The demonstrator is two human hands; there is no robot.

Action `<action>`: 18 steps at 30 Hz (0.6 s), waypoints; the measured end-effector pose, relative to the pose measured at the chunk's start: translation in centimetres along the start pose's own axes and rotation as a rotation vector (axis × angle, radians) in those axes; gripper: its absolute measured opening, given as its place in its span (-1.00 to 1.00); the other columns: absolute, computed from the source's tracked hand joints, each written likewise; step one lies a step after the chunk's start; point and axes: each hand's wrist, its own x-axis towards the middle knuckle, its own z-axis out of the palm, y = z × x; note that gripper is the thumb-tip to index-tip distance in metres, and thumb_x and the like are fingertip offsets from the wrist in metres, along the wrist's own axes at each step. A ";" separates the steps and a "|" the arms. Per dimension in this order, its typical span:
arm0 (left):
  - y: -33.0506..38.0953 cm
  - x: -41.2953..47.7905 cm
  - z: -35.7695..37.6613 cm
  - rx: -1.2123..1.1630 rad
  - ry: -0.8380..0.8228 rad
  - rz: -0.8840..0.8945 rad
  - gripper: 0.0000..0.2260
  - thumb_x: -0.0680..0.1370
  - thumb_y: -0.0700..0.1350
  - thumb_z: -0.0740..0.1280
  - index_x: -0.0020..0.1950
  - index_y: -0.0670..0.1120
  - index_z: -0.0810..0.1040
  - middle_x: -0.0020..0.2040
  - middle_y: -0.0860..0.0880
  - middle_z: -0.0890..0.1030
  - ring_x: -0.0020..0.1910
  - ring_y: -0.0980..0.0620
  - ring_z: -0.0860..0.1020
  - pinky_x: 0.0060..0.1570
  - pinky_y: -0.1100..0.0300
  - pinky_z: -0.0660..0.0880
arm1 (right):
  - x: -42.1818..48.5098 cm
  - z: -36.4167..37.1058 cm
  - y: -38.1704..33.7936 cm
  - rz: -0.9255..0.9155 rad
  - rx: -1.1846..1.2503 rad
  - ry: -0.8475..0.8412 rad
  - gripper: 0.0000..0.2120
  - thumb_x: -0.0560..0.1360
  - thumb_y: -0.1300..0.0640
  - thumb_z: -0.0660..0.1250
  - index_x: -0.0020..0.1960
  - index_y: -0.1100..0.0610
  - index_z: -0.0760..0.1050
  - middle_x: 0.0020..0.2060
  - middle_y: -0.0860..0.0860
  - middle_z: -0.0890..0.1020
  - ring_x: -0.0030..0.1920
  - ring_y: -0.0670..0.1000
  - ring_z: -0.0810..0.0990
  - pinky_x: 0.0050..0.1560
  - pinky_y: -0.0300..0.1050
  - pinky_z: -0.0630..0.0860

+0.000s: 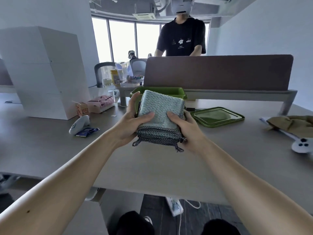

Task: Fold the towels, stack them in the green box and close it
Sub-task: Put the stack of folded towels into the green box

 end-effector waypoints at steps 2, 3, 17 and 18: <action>0.1 0.2 1.0 -0.054 0.009 0.012 -0.34 0.58 -0.17 0.32 0.48 0.38 0.12 0.34 0.02 0.44 0.08 -0.06 0.66 -0.10 -0.02 0.63 | 0.1 -0.4 -0.6 -0.059 -0.056 0.034 -0.22 0.32 0.11 0.58 0.41 0.06 0.23 0.18 0.18 0.63 0.04 0.20 0.71 0.02 0.30 0.63; 0.1 0.4 1.3 -0.072 0.003 0.018 -0.39 0.61 -0.17 0.28 0.46 0.38 0.14 0.31 0.04 0.48 0.06 -0.06 0.67 -0.11 -0.03 0.63 | 0.0 -0.6 -1.0 -0.081 -0.093 0.046 -0.22 0.36 0.11 0.57 0.42 -0.01 0.19 0.18 0.17 0.62 0.04 0.20 0.70 0.00 0.31 0.63; -0.7 6.2 0.1 0.025 -0.073 0.047 -0.70 0.66 -0.31 0.16 0.13 0.12 0.41 0.17 -0.15 0.51 -0.06 -0.11 0.58 -0.21 0.02 0.58 | 6.3 -3.1 -2.7 -0.162 -0.365 0.145 -0.38 0.47 -0.03 0.49 0.33 -0.03 0.15 0.07 0.10 0.59 -0.01 0.14 0.71 -0.04 0.23 0.66; -1.0 6.9 -0.3 0.026 -0.065 0.054 -0.73 0.66 -0.31 0.16 0.11 0.09 0.39 0.16 -0.14 0.50 -0.07 -0.10 0.58 -0.25 0.04 0.58 | 7.3 -3.3 -2.5 -0.164 -0.369 0.151 -0.39 0.47 -0.03 0.49 0.31 -0.02 0.15 0.07 0.09 0.59 -0.01 0.14 0.71 -0.03 0.23 0.66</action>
